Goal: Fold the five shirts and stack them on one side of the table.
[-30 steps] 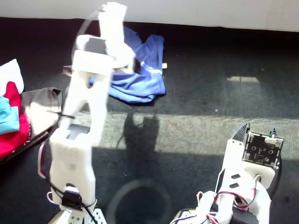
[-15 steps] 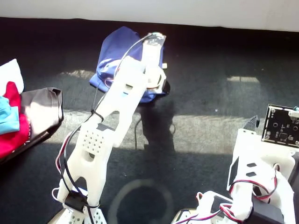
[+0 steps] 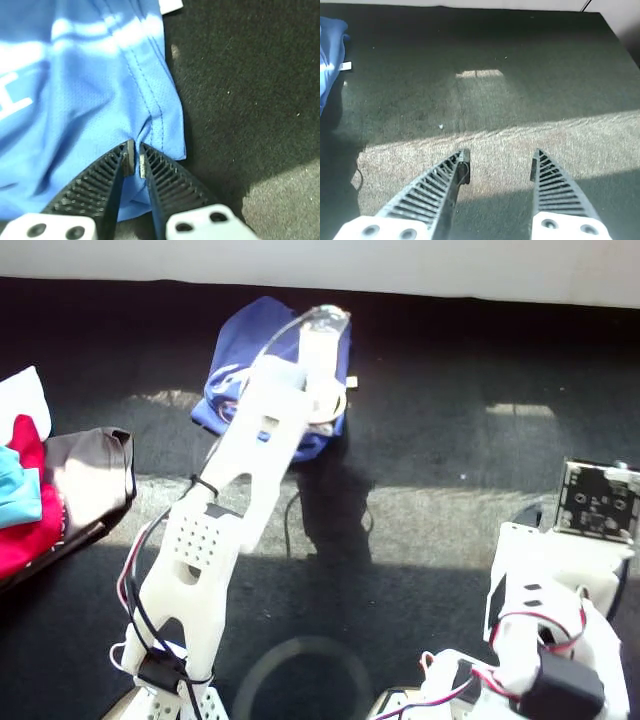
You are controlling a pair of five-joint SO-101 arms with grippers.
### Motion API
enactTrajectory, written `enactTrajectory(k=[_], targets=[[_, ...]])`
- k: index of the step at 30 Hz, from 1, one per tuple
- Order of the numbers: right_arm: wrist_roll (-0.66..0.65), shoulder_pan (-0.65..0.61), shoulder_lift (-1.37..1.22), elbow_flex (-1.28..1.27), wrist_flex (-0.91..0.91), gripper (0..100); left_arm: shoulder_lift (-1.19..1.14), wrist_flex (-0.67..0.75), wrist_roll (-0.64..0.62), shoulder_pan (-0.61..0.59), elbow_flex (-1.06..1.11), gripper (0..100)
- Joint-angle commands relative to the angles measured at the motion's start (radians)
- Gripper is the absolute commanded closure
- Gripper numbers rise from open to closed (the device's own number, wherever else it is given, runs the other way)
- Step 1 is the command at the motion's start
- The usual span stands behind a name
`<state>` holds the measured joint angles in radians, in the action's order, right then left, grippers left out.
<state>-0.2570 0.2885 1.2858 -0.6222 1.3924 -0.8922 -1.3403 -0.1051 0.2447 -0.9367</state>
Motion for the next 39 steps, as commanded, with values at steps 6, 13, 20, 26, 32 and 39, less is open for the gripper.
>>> enactTrajectory(k=[6, 13, 20, 26, 32, 39], targets=[[0.009, 0.007, -0.010, -0.229, -0.191, 79.6, 0.157, -0.410, 0.005, -0.084, -0.291, 99], [0.009, 0.007, -0.010, -0.346, -0.309, 79.6, 0.323, -0.431, 0.005, -0.116, -0.298, 99], [0.009, 0.007, -0.010, -0.386, -0.334, 79.6, 0.610, -0.431, 0.049, -0.111, -0.139, 99], [0.009, 0.007, -0.010, -0.383, -0.334, 79.6, 0.895, -0.428, 0.101, -0.114, 0.160, 99], [0.009, 0.007, -0.010, -0.378, -0.334, 79.6, 1.070, -0.428, 0.235, -0.116, 0.354, 99], [0.009, 0.007, -0.010, -0.386, -0.334, 79.6, 1.027, -0.299, 0.282, -0.275, 0.638, 99]])
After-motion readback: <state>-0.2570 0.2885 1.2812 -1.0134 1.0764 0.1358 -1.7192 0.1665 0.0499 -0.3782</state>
